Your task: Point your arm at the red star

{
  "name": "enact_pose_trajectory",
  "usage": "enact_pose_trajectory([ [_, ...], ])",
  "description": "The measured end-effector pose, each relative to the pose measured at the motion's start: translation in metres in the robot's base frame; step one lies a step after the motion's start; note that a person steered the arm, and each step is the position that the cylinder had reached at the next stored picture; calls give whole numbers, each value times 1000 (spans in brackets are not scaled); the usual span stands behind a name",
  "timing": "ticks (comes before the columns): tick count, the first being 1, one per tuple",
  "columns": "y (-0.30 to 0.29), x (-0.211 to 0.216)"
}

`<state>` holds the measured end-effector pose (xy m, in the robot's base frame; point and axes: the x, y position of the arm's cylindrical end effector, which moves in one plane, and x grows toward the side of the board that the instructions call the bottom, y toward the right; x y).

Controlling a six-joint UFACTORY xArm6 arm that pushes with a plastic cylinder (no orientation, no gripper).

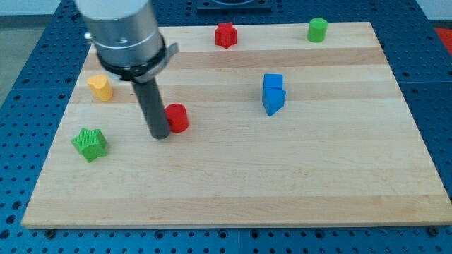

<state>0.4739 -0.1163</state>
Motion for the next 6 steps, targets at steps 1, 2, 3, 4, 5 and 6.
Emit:
enact_pose_trajectory([
  [1, 3, -16],
  [2, 0, -31],
  [3, -23, -59],
  [4, -17, -121],
  [5, 87, -150],
  [6, 173, -166],
])
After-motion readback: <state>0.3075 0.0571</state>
